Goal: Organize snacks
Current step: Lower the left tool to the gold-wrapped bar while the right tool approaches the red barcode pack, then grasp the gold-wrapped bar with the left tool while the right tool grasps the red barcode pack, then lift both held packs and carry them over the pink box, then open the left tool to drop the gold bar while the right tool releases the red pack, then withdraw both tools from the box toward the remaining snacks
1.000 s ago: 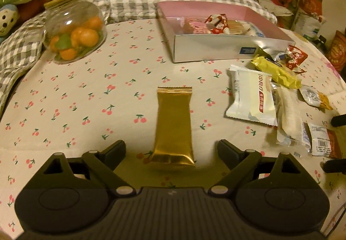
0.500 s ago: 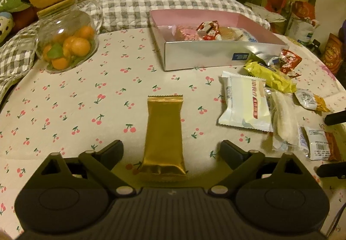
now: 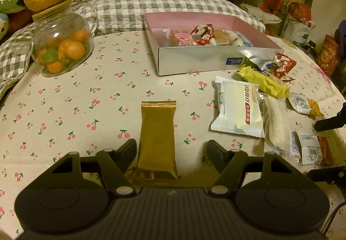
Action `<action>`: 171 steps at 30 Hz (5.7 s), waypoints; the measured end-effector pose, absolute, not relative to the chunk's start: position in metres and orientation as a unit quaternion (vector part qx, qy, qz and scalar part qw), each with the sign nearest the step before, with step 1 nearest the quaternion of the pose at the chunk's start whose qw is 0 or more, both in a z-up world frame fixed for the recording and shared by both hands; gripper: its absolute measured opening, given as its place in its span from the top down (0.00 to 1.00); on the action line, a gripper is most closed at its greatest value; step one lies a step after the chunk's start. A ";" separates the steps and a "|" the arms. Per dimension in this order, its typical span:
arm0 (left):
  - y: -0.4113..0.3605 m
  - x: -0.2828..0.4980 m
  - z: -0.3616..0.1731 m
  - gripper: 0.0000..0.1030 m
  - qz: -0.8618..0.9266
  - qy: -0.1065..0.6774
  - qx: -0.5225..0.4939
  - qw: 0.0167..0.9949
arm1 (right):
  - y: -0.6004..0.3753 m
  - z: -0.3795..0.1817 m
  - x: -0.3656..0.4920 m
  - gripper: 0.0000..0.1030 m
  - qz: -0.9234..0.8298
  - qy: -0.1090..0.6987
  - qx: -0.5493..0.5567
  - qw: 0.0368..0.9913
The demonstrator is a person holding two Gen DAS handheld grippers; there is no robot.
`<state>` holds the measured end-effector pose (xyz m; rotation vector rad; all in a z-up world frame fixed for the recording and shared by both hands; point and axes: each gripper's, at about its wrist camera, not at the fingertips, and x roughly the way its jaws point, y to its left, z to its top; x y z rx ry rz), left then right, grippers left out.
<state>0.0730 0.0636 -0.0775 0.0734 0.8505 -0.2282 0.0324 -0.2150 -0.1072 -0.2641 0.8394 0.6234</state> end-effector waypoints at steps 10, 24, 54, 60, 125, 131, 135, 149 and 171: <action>0.068 0.075 -0.075 0.53 -0.097 0.417 0.030 0.903 | -0.210 -0.103 0.028 0.38 0.317 0.395 -0.134 0.852; 0.072 0.079 -0.069 0.73 -0.090 0.430 0.016 0.898 | -0.206 -0.099 0.026 0.62 0.320 0.389 -0.137 0.853; 0.067 0.090 -0.032 0.73 -0.098 0.413 -0.051 0.904 | -0.217 -0.057 0.040 0.62 0.315 0.363 -0.058 0.875; 0.056 0.105 -0.019 0.73 -0.101 0.404 -0.043 0.908 | -0.222 -0.047 0.073 0.62 0.285 0.367 -0.025 0.885; -0.020 0.265 -0.031 0.51 -0.097 0.401 -0.085 0.907 | -0.245 -0.058 0.225 0.40 0.139 0.367 0.051 0.918; -0.015 0.249 -0.020 0.39 -0.099 0.393 -0.077 0.911 | -0.244 -0.046 0.214 0.31 0.140 0.363 0.043 0.920; -0.009 0.236 -0.012 0.36 -0.101 0.388 -0.068 0.914 | -0.243 -0.040 0.203 0.26 0.143 0.362 0.033 0.921; 0.006 0.183 -0.004 0.15 -0.106 0.386 -0.050 0.915 | -0.245 -0.025 0.159 0.16 0.148 0.364 0.013 0.920; 0.022 0.110 -0.010 0.04 -0.117 0.391 -0.047 0.912 | -0.242 -0.015 0.090 0.10 0.156 0.336 -0.029 0.928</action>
